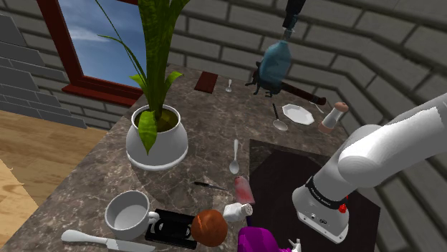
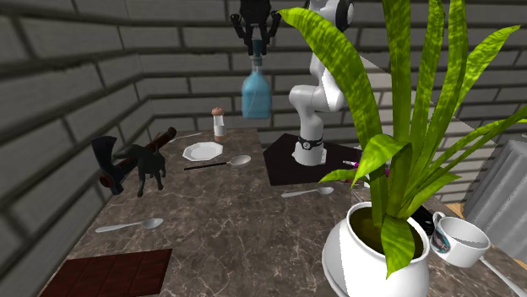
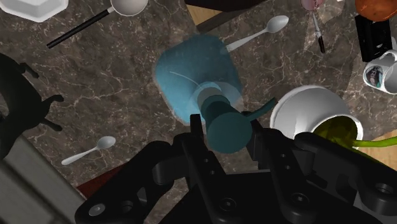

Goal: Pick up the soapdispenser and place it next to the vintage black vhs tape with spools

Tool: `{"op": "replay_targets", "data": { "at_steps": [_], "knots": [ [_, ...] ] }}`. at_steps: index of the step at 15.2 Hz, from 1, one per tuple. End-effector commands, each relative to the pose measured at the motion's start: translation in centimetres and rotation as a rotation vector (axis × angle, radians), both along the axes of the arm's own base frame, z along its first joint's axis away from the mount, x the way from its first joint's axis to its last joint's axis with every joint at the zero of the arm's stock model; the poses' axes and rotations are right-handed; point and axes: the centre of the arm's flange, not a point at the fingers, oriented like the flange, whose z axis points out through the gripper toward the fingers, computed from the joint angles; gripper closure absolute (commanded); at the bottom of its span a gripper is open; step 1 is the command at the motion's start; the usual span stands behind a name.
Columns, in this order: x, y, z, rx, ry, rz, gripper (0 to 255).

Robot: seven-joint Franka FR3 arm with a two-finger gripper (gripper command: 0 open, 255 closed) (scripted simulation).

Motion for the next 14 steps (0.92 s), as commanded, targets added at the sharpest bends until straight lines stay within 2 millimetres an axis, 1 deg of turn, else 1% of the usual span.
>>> {"op": "replay_targets", "data": {
  "at_steps": [1,14],
  "knots": [
    [-1.0,2.2,-0.1,0.0,0.0,-0.001,255],
    [-7.1,18.3,0.0,0.0,0.0,-0.001,255]
  ]
}}
